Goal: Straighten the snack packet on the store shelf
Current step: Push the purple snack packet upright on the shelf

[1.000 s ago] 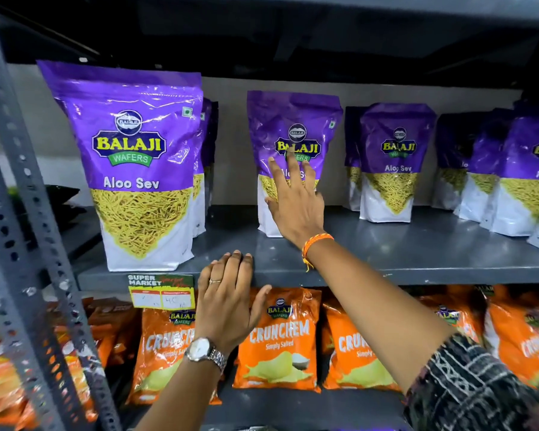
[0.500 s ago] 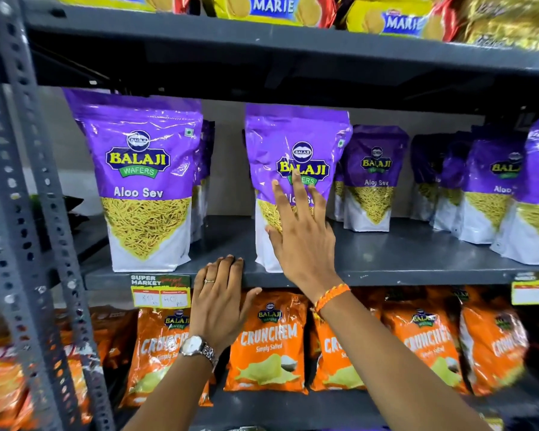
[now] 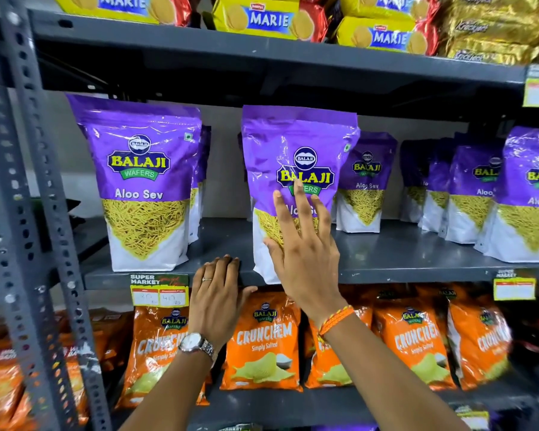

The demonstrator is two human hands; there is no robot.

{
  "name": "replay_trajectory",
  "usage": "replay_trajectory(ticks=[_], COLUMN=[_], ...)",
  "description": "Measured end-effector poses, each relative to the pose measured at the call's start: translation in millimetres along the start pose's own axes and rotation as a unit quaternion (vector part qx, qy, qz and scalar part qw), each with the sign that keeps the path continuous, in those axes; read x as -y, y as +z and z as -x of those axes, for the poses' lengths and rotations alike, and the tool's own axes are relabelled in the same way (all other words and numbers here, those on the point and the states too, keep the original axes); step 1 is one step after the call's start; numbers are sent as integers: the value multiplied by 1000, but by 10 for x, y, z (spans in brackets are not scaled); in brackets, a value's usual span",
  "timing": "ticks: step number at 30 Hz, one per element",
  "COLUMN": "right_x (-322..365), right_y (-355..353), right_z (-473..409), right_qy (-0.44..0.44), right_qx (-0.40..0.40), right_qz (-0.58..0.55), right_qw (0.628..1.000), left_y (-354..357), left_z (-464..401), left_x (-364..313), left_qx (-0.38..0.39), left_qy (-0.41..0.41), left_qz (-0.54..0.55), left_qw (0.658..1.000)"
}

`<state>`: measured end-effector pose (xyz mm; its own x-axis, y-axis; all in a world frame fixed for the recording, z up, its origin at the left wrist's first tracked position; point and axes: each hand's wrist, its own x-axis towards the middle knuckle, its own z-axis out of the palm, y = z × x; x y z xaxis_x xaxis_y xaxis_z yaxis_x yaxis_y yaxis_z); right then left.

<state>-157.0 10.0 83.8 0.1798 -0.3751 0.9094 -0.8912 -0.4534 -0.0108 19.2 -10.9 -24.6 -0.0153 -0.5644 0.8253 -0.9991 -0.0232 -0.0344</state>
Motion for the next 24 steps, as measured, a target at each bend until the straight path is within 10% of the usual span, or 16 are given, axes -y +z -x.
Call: replay_trajectory(ticks=[24], right_x=[-105], right_y=[517], right_z=[-322], right_qy=[-14], right_qx=[29], right_qz=[103], right_qw=[994], left_y=[-36], left_z=[1], left_x=[-3], left_qx=[2], left_qy=[4], left_qz=[-18], left_qw=[1000])
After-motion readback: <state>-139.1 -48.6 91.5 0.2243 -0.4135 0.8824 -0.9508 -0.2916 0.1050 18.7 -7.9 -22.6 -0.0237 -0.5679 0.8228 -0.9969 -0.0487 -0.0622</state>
